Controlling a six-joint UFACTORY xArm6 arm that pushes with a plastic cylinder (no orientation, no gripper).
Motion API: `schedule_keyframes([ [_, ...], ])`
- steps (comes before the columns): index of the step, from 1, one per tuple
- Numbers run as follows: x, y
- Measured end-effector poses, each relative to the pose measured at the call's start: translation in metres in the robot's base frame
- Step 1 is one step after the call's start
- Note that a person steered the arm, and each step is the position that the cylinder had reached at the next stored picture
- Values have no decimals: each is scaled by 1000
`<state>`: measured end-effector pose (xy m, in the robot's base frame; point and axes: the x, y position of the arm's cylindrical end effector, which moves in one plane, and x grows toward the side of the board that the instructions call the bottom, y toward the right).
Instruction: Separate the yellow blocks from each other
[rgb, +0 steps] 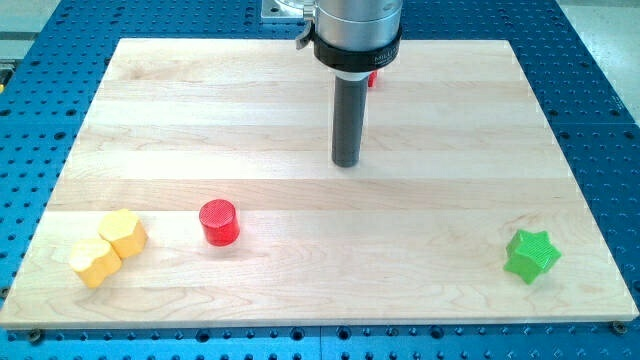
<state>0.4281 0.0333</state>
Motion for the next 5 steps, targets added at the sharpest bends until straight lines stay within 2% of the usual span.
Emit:
schedule_keyframes([
  [5,19,-7],
])
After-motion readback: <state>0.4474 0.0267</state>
